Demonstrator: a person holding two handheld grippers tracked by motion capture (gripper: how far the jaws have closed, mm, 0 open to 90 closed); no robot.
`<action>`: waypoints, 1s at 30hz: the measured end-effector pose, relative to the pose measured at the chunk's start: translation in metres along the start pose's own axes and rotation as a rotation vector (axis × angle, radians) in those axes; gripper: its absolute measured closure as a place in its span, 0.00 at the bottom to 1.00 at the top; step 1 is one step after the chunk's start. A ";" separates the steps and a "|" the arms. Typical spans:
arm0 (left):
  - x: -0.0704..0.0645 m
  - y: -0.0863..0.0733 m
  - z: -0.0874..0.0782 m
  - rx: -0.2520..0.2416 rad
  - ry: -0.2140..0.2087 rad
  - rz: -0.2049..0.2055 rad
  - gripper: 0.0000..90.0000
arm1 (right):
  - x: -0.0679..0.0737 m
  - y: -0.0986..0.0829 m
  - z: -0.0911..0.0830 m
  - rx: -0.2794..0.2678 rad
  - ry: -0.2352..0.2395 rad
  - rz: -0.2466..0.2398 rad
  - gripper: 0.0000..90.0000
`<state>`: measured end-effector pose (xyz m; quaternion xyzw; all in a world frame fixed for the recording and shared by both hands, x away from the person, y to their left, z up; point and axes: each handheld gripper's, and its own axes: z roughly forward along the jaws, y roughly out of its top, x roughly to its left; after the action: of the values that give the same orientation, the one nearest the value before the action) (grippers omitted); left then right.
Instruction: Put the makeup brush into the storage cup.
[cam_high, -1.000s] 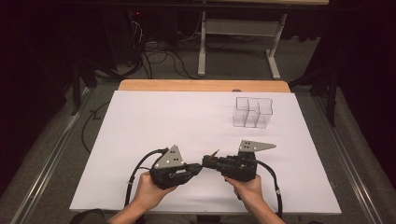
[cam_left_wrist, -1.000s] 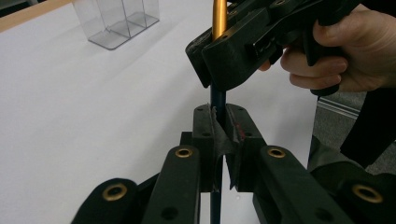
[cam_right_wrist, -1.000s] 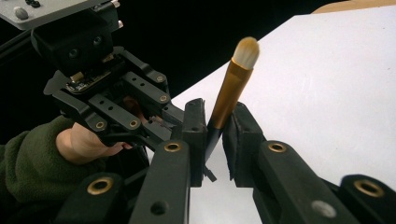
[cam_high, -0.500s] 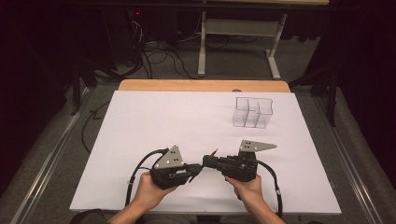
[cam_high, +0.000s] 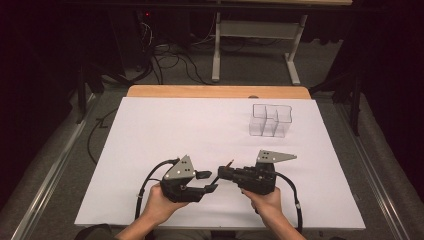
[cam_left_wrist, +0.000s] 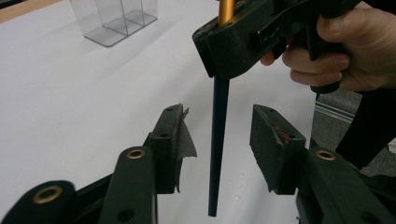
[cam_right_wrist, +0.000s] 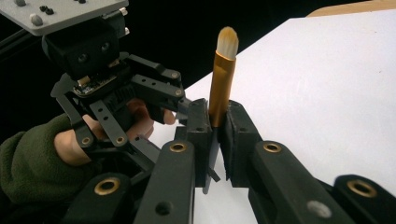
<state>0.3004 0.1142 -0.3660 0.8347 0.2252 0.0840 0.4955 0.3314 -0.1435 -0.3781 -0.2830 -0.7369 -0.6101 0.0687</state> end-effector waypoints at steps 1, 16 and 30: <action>0.000 0.000 0.000 -0.002 0.002 -0.001 0.58 | 0.000 0.000 0.000 0.000 -0.002 -0.001 0.94; 0.007 -0.005 -0.009 -0.036 0.010 -0.034 0.50 | 0.000 0.002 -0.004 0.003 -0.021 -0.009 0.94; 0.016 -0.007 -0.026 -0.071 0.049 -0.056 0.48 | 0.001 0.002 -0.006 0.014 -0.035 -0.021 0.94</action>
<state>0.3030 0.1448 -0.3610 0.8076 0.2575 0.0986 0.5213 0.3304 -0.1487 -0.3743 -0.2855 -0.7450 -0.6006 0.0515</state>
